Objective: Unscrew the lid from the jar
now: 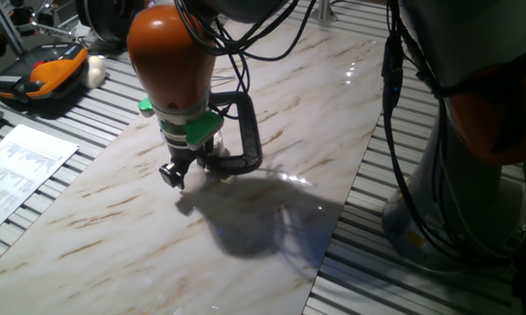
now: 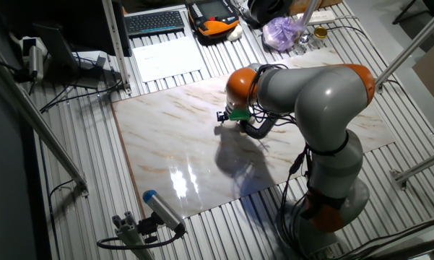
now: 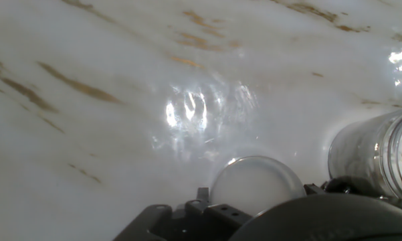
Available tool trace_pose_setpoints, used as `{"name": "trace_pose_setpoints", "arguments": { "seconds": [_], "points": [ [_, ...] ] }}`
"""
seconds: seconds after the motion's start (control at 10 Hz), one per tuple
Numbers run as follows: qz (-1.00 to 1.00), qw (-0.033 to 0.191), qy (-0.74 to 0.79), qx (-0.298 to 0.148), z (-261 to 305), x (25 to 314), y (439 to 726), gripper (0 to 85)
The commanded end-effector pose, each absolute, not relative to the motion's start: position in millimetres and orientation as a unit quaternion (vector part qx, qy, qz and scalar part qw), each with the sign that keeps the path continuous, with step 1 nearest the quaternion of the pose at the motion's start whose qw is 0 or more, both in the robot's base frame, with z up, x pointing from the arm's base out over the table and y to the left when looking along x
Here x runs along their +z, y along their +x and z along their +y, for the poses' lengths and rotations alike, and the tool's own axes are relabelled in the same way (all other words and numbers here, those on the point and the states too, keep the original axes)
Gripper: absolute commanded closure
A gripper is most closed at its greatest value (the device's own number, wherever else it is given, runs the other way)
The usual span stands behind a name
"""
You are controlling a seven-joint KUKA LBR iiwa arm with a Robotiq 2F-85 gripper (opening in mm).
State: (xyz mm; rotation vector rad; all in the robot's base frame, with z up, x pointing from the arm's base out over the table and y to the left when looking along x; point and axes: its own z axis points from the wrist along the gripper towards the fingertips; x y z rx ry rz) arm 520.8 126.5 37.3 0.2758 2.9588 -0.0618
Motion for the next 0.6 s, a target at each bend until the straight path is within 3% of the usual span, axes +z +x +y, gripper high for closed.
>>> {"name": "trace_pose_setpoints", "arguments": {
  "seconds": [0.0,0.4,0.5],
  "points": [
    [0.992,0.085,0.093,-0.021,126.7,36.8,520.6,85.0],
    [0.990,0.092,0.105,-0.016,127.2,36.6,519.8,85.0],
    [0.990,0.093,0.106,-0.017,127.2,36.4,519.7,68.0]
  ]
}}
